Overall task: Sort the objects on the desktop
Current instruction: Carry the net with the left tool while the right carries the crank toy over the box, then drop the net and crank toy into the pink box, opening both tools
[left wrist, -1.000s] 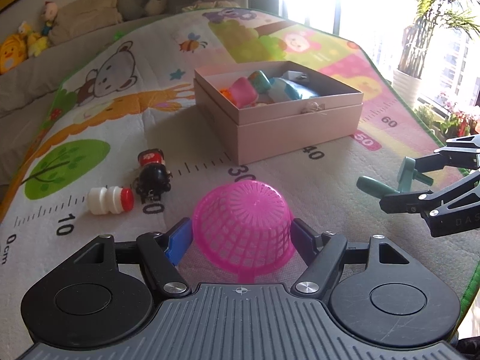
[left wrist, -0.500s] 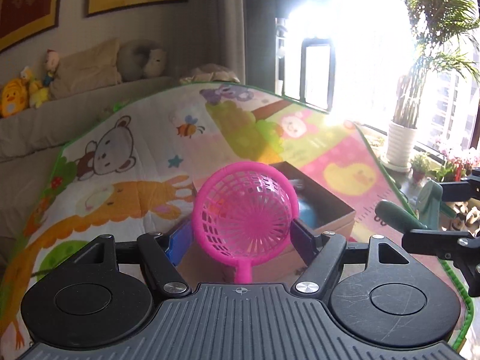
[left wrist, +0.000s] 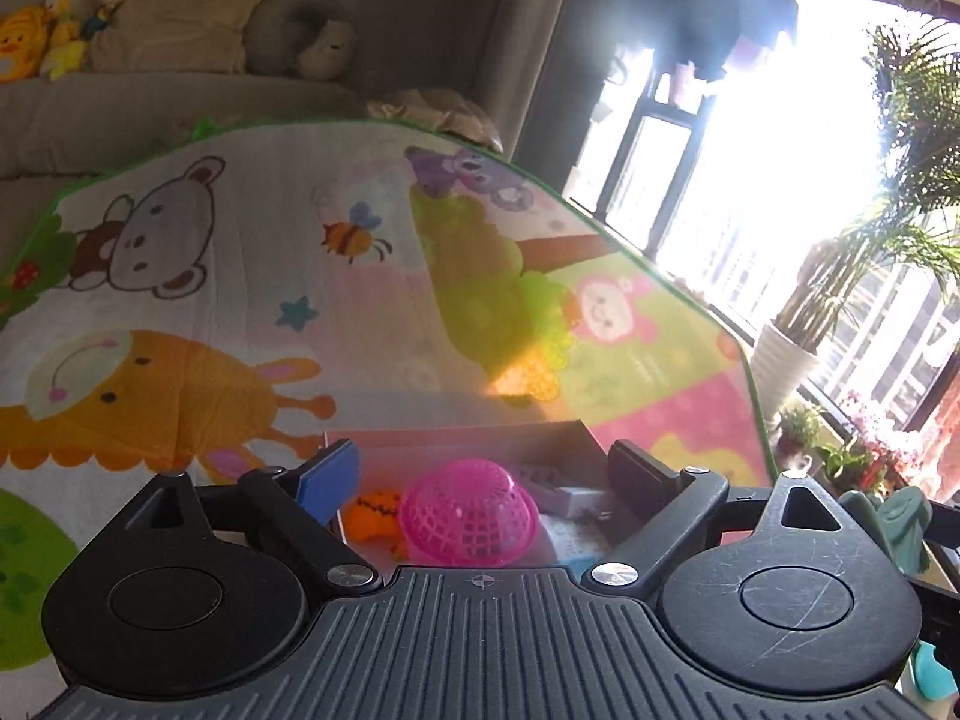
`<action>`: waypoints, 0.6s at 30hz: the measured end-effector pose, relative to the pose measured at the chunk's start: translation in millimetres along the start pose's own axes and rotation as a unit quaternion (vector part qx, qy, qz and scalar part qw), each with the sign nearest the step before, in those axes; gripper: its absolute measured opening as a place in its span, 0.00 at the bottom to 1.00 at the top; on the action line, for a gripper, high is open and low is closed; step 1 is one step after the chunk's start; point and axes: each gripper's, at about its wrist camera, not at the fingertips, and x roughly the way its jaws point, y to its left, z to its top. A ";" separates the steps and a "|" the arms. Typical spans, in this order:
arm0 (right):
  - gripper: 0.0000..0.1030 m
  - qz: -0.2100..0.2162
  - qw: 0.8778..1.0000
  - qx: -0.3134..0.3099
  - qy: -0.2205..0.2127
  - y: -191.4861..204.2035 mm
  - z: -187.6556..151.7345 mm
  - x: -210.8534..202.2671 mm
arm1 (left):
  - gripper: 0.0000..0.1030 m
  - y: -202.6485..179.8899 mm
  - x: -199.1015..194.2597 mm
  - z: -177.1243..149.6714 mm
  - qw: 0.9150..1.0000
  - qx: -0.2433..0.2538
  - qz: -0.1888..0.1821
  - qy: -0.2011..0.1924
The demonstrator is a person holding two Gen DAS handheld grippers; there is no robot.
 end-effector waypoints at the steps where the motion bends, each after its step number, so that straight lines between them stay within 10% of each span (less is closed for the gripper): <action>1: 0.69 0.005 1.000 0.007 0.007 -2.4 0.7 8.5 | 0.93 6.2 -9.8 -0.9 1.000 0.003 0.011 -0.010; 10: 0.78 0.064 0.989 0.073 0.110 1.0 -13.1 118.1 | 0.97 41.8 -83.6 -72.5 0.994 0.080 0.074 -0.016; 18: 0.79 0.047 0.995 -0.020 0.089 61.3 -20.3 101.0 | 0.97 66.7 -112.5 -154.4 0.982 0.112 0.150 0.012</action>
